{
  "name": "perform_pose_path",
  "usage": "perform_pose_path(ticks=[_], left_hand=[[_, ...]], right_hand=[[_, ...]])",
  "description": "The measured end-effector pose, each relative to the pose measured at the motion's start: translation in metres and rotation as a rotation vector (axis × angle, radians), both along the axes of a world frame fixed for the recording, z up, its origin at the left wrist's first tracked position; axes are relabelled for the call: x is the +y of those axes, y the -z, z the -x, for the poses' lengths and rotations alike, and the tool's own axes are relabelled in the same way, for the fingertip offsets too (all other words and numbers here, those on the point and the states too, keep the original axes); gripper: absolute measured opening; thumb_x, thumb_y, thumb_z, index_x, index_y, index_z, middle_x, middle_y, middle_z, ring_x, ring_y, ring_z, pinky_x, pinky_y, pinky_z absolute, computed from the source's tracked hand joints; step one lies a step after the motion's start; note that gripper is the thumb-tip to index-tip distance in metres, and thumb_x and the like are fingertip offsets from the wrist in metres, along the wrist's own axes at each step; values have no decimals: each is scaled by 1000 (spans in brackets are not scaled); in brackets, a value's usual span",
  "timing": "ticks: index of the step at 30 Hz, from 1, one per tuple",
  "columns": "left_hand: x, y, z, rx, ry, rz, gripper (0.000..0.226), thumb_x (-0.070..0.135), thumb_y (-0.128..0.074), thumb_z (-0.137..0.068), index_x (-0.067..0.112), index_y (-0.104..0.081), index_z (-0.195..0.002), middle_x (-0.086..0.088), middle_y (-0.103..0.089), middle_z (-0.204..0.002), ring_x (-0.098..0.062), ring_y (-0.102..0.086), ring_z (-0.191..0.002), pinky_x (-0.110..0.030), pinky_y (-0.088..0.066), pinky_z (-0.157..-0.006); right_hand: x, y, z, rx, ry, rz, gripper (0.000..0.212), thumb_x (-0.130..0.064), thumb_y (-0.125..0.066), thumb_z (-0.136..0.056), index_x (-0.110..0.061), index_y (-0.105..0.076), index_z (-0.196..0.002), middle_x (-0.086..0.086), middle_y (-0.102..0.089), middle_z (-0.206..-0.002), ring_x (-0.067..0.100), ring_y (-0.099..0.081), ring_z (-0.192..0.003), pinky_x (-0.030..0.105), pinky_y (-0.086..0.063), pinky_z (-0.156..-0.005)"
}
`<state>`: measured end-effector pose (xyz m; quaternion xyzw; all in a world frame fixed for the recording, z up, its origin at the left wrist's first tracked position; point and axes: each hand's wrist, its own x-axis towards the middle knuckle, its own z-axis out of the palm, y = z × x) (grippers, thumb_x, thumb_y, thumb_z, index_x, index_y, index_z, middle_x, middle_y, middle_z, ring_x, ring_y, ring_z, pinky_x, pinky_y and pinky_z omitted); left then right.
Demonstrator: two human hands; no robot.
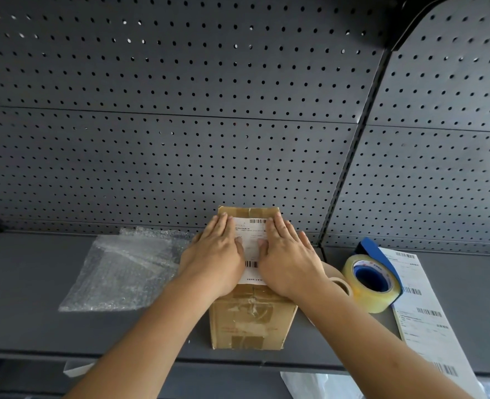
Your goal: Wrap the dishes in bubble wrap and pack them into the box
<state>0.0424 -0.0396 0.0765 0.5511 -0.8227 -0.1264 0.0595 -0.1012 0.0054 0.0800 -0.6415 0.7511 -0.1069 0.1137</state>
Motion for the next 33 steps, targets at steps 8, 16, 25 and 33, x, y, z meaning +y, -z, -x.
perform_pose_path(ticks=[8,16,25,33], left_hand=[[25,-6,-15,72,129,-6,58,38,-17,-110,22,2,-163,9,11,-169,-6,16,-154,-32,5,-125],[26,-3,-17,103,98,-87,60,41,-16,-110,20,4,-163,11,15,-169,-3,19,-152,-29,2,-122],[28,2,-25,312,20,-171,58,34,-22,-112,26,5,-163,19,17,-166,1,12,-152,-26,1,-121],[64,15,-61,933,-270,-84,40,42,-41,-106,48,-45,-146,30,-40,-151,5,-36,-141,-26,-28,-117]], right_hand=[[19,-9,-8,-47,-166,25,59,-36,-23,-108,-17,-8,-162,-3,1,-170,13,11,-155,40,6,-126],[24,-3,-6,6,-160,-18,60,-42,-20,-108,-20,-6,-162,-9,4,-169,7,10,-154,40,2,-127],[28,0,19,-198,-43,18,57,-36,-24,-109,-25,-4,-162,-14,3,-168,6,3,-154,28,1,-125],[65,13,42,-692,157,162,46,-40,-34,-107,-36,-38,-153,-10,-56,-140,3,-53,-125,28,-38,-111]])
